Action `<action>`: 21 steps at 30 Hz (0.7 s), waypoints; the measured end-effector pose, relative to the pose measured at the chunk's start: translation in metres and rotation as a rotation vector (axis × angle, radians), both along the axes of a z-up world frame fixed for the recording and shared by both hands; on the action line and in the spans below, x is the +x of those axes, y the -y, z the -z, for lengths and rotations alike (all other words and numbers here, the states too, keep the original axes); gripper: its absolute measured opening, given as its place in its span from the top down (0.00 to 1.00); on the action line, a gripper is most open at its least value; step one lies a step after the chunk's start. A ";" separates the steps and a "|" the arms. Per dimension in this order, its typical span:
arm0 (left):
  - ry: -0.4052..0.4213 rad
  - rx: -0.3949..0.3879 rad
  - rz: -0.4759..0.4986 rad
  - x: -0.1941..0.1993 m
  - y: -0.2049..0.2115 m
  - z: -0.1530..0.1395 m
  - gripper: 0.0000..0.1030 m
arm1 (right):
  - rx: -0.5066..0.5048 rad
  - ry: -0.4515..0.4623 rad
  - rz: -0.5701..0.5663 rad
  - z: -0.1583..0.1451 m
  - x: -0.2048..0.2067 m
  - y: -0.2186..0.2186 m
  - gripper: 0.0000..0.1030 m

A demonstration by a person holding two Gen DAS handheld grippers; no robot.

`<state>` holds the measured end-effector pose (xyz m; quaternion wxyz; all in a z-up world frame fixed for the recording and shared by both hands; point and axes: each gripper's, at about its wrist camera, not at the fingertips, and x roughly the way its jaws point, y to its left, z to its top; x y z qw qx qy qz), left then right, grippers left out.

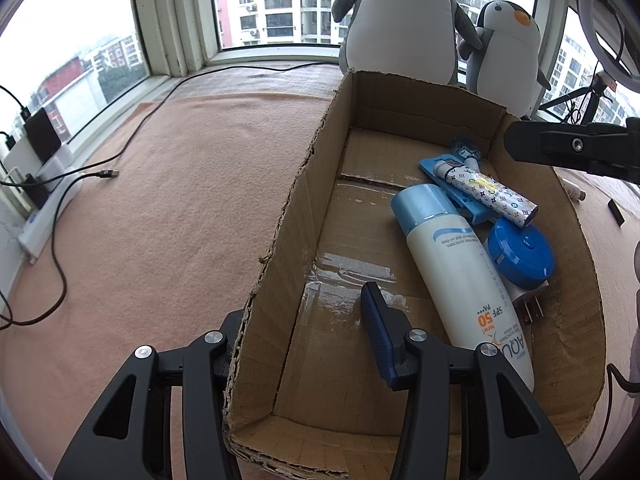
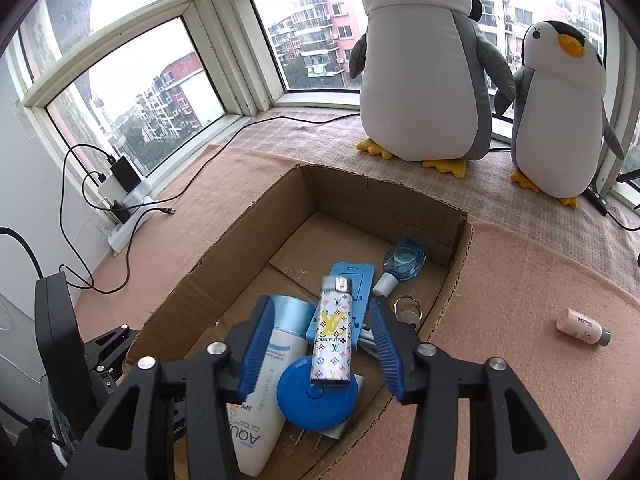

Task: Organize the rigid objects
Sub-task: 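Carry the lighter into the box and open the right gripper, then withdraw the right gripper from the box toward the pink lotion bottle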

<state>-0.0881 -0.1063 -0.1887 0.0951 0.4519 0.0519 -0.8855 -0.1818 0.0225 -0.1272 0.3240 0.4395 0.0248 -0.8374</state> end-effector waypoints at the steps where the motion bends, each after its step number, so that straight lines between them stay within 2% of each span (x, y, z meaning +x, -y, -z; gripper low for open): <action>1: 0.000 0.000 0.000 0.000 0.000 0.000 0.55 | -0.004 -0.012 0.006 -0.002 0.000 -0.001 0.33; 15: 0.001 -0.002 0.000 0.000 0.000 0.000 0.55 | -0.015 -0.025 0.019 -0.011 -0.001 -0.015 0.32; 21: 0.000 -0.002 0.000 0.000 0.000 0.000 0.55 | -0.032 -0.026 0.029 -0.012 -0.001 -0.035 0.32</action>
